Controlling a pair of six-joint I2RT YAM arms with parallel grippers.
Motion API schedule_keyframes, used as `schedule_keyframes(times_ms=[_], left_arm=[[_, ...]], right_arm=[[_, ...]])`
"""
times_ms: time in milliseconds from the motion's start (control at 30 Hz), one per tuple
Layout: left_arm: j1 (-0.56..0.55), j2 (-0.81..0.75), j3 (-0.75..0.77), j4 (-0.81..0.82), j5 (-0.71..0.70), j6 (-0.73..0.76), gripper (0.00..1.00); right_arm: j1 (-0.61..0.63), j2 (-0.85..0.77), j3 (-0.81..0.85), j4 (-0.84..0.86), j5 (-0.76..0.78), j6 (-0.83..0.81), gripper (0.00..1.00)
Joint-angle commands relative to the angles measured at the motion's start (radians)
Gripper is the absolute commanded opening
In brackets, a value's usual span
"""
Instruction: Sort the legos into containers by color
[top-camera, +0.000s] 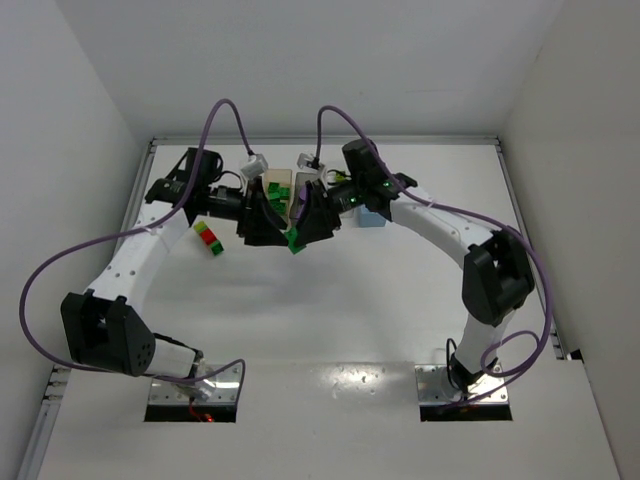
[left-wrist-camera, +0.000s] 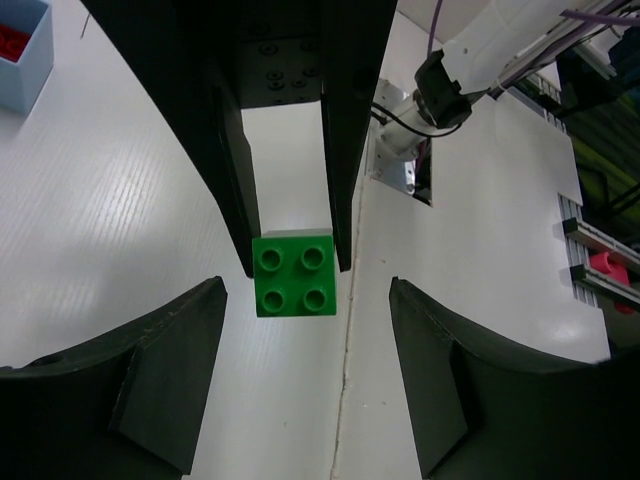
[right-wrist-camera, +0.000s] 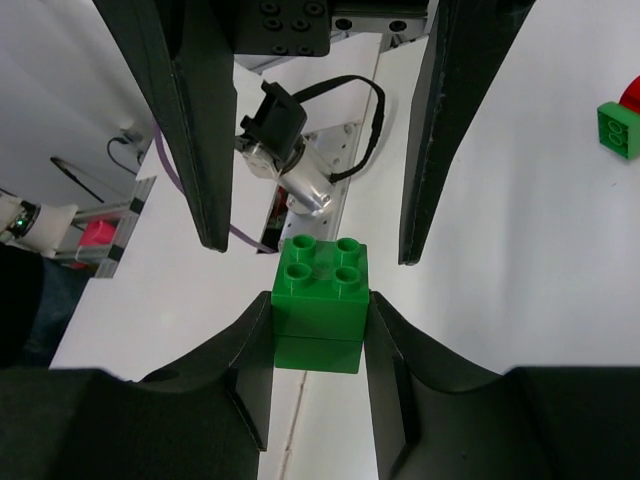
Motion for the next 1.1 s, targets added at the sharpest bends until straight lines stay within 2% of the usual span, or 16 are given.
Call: schedule_keyframes(times_ms=[0,433,500,767,800,900,1067], left_arm=[[-0.016,-0.014,0.040,0.017,0.042,0.026,0.72],[-0.036,0.005,0.030,0.017,0.022,0.026,0.69],[-0.036,0.005,0.030,0.017,0.022,0.026,0.65],[-0.036,0.014,0.030,0.017,0.013,0.026,0.33],[-0.036,0.014,0.030,0.017,0.013,0.026,0.26],[-0.036,0.014,0.030,0.017,0.013,0.026,0.20],[-0.036,-0.017,0.030,0.017,0.004,0.052,0.19]], right_arm=[[0.013,-0.009,0.041,-0.009,-0.015,-0.069,0.24],[0.013,0.011,0.081,-0.009,-0.006,-0.069,0.24],[0.013,0.011,0.081,-0.009,-0.006,-0.069,0.24],[0.013,0.011,0.081,-0.009,0.003,-0.069,0.24],[0.013,0.011,0.081,0.000,0.003,-0.069,0.24],[0.013,0.011,0.081,0.000,0.021,-0.069,0.26],[0.013,0.002,0.070,-0.054,0.089,-0.081,0.64]])
